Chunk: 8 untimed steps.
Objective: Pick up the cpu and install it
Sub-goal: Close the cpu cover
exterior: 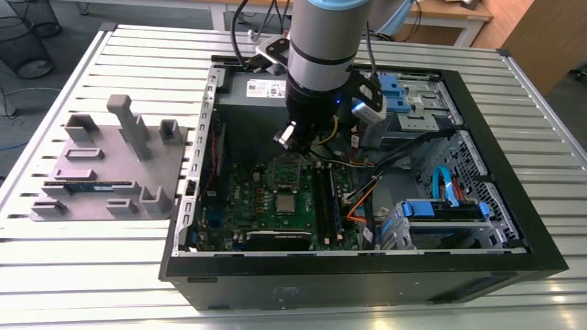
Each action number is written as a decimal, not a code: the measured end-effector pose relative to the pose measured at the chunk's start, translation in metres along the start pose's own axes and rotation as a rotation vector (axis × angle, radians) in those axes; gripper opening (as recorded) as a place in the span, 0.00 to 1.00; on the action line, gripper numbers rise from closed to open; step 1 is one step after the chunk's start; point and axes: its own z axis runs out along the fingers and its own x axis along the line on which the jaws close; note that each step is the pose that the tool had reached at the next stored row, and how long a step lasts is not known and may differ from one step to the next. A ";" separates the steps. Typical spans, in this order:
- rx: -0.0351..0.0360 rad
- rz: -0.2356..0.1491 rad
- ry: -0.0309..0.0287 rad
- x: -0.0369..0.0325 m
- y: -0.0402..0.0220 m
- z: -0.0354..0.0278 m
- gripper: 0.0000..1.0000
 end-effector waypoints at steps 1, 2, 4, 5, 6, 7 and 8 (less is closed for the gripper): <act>-0.0001 -0.002 0.0002 0.0000 0.0000 -0.0002 0.11; -0.0003 -0.003 0.0003 0.0000 0.0000 -0.0003 0.11; -0.0006 -0.007 0.0005 0.0000 0.0000 -0.0007 0.11; -0.0007 -0.009 0.0005 0.0000 0.0000 -0.0008 0.11; -0.0009 -0.010 0.0006 0.0000 0.0000 -0.0009 0.11; -0.0010 -0.012 0.0009 0.0000 0.0000 -0.0011 0.11; -0.0012 -0.014 0.0010 0.0000 0.0000 -0.0012 0.11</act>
